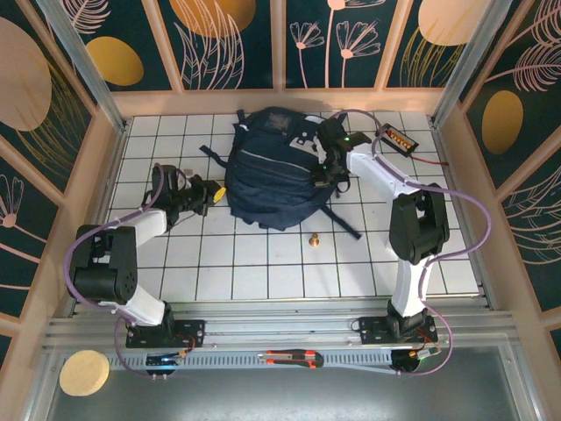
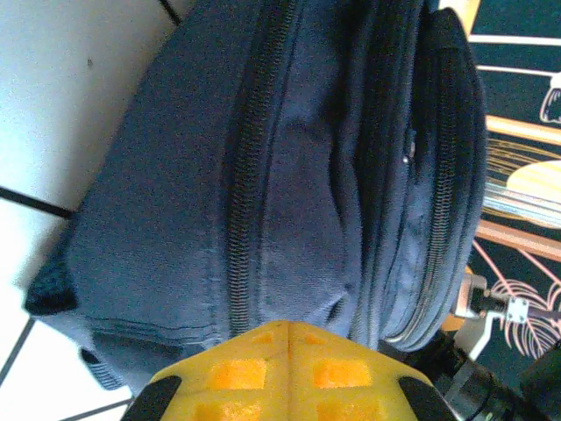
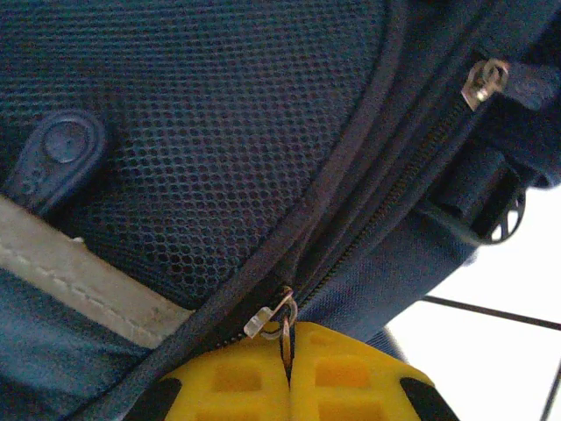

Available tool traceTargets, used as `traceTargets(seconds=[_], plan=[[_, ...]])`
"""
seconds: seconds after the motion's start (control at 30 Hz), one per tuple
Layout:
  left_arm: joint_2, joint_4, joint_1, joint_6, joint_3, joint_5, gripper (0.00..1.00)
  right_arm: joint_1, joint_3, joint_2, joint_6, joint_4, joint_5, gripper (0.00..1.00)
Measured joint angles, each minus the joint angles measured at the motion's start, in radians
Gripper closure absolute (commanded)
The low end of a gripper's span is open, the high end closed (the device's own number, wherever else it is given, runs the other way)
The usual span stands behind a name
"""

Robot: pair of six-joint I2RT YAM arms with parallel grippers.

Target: Pack the student bag

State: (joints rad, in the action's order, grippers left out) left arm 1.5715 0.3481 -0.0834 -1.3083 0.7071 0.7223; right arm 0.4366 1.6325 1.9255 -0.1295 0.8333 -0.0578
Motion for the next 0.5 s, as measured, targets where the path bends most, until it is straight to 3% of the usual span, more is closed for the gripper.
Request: traceTargets(seconds=[0.2,0.27,0.37,0.43,0.5], plan=[[0.0,0.065,-0.061,-0.053,-0.037,-0.025,1.0,-0.01,0.043,0.032,-0.006,0.026,0.013,1.0],[0.0,0.075,-0.061,-0.059,-0.037,-0.027,0.96,-0.01,0.053,0.042,-0.007,0.037,0.011,0.83],[0.0,0.068,-0.061,-0.053,-0.029,-0.029,0.44,-0.012,0.053,0.043,-0.016,0.048,0.017,0.47],[0.0,0.039,-0.061,-0.032,-0.005,-0.03,0.02,-0.019,0.037,0.037,-0.023,0.046,0.027,0.34],[-0.001,-0.009,-0.061,0.008,0.036,-0.037,0.02,-0.024,0.005,0.021,-0.033,0.043,0.031,0.27]])
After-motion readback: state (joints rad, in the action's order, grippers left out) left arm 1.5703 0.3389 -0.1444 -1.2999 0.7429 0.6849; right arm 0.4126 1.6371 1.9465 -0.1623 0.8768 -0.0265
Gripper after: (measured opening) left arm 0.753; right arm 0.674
